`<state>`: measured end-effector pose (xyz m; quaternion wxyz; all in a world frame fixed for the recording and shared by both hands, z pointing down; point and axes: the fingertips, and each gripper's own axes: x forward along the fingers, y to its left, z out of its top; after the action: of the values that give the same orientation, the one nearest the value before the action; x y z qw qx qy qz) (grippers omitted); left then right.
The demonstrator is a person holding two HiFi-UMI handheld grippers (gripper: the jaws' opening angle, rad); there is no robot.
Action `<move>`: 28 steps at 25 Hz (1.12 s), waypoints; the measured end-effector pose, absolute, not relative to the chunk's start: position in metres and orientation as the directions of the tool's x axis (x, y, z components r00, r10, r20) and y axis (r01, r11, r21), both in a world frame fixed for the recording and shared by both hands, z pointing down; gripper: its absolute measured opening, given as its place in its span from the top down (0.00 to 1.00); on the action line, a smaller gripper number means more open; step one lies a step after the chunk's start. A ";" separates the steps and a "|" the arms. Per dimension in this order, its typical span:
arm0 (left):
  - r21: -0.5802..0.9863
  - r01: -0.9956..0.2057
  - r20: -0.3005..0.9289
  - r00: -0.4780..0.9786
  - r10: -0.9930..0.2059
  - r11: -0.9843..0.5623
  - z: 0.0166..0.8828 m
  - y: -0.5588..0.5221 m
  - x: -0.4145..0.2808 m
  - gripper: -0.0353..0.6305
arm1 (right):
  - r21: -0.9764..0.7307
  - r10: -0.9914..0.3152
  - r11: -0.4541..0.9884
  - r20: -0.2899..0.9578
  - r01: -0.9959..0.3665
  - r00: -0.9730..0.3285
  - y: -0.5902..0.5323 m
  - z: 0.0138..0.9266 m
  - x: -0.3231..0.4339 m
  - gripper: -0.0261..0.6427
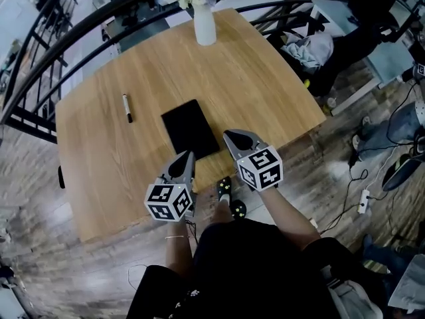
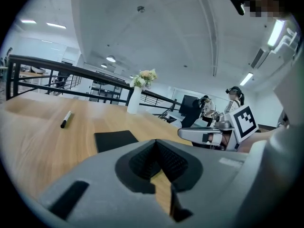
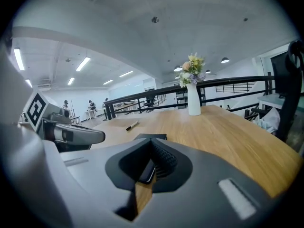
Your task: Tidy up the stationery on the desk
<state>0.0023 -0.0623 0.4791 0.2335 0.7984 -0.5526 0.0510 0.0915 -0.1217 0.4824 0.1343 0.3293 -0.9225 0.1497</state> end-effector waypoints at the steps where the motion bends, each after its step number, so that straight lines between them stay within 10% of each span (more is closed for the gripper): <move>1: 0.310 -0.906 0.331 0.387 -0.861 -0.289 0.475 -0.061 0.006 0.96 | -0.187 -0.573 0.737 0.339 -0.650 -0.746 -0.120 0.480 0.095 0.94; 28: 0.220 -0.944 0.287 0.304 -0.908 -0.246 0.446 -0.063 -0.058 0.96 | -0.208 -0.565 0.747 0.302 -0.631 -0.768 -0.129 0.458 0.040 0.94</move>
<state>-0.0583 -0.0633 0.4460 0.1772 0.7878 -0.5878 0.0502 0.0403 -0.1295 0.4577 0.1105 0.3221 -0.9281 0.1502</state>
